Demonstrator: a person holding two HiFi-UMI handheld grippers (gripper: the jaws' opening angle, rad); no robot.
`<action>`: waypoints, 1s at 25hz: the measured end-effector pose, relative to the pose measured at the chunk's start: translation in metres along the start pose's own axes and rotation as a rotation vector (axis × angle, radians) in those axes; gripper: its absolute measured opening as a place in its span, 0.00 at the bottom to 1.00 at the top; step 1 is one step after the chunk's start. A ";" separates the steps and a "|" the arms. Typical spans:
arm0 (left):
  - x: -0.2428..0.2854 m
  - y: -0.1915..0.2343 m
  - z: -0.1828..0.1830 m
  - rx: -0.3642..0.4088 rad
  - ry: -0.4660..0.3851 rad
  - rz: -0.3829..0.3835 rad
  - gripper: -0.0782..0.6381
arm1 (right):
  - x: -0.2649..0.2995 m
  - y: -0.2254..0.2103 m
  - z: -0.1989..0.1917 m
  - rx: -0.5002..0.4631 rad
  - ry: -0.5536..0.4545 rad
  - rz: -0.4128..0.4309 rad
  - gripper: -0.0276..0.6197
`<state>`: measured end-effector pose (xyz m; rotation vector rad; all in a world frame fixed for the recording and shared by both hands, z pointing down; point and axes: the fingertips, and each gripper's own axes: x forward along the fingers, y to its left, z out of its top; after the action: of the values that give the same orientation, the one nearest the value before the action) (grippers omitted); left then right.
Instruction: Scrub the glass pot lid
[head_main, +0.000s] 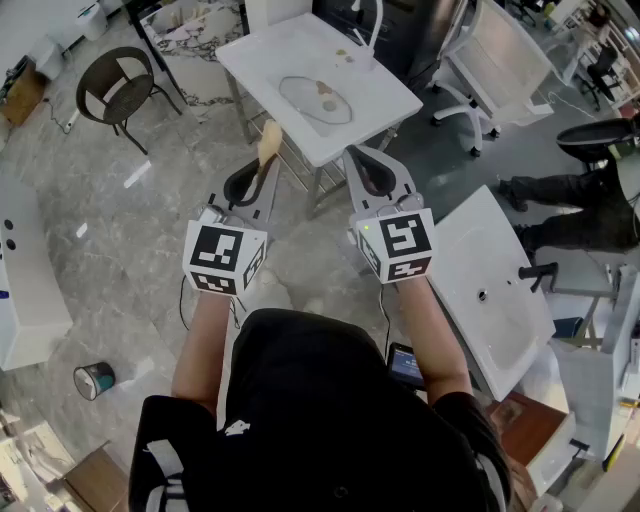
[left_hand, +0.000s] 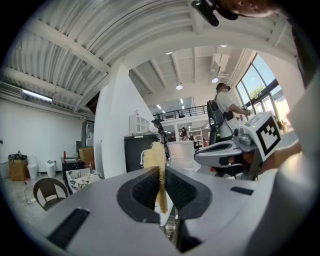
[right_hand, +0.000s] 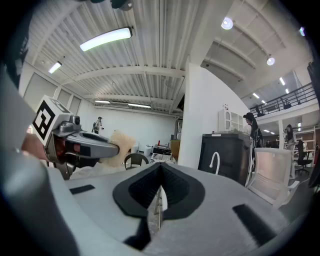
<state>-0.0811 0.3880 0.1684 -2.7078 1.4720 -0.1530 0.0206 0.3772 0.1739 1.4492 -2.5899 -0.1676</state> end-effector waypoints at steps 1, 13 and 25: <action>0.000 -0.001 0.000 -0.001 0.001 -0.001 0.14 | -0.001 0.000 0.000 0.004 0.003 0.001 0.04; -0.004 -0.016 -0.007 0.008 0.026 0.002 0.14 | -0.013 -0.001 -0.013 0.045 0.016 0.014 0.04; 0.018 0.000 -0.013 -0.017 0.034 0.003 0.14 | 0.010 -0.011 -0.020 0.033 0.025 0.014 0.04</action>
<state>-0.0727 0.3725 0.1819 -2.7297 1.4924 -0.1890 0.0287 0.3621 0.1927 1.4344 -2.5937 -0.1048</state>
